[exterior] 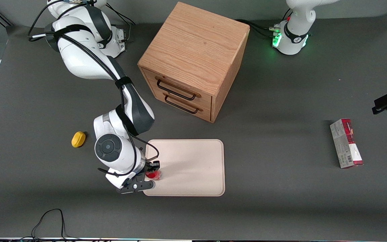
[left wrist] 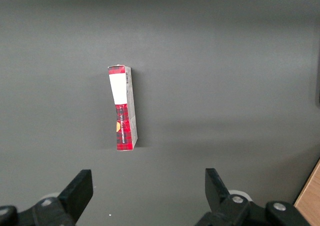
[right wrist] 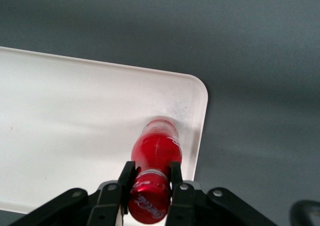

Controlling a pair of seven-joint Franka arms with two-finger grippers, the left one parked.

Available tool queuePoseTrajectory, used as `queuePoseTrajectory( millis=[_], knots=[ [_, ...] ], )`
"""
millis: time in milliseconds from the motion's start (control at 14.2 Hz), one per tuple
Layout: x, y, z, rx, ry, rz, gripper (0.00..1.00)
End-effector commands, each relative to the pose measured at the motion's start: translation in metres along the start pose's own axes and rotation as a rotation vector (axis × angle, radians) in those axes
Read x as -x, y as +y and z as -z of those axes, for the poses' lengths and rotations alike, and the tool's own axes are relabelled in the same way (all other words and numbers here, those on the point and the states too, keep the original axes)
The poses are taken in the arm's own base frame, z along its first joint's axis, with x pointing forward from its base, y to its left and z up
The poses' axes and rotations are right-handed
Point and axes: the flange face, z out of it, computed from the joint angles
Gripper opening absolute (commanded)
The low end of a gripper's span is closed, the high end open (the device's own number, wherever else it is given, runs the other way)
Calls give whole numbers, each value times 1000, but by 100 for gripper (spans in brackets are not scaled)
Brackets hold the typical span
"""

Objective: Place coke bottle on tray
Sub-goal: 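Lower the bottle onto the tray and open the right gripper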

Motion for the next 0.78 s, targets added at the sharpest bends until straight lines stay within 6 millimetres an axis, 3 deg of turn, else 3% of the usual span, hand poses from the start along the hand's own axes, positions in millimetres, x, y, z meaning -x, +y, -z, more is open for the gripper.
queuePoseTrajectory(
  millis=[0, 71, 141, 423, 705],
  knots=[
    [-1, 0, 4, 4, 23, -20, 59],
    [0, 0, 3, 4, 21, -32, 89],
    [0, -1, 3, 4, 21, -37, 100],
    [3, 2, 33, 0, 16, -62, 100],
    [29, 1, 112, 23, -61, -221, 100]
  ],
)
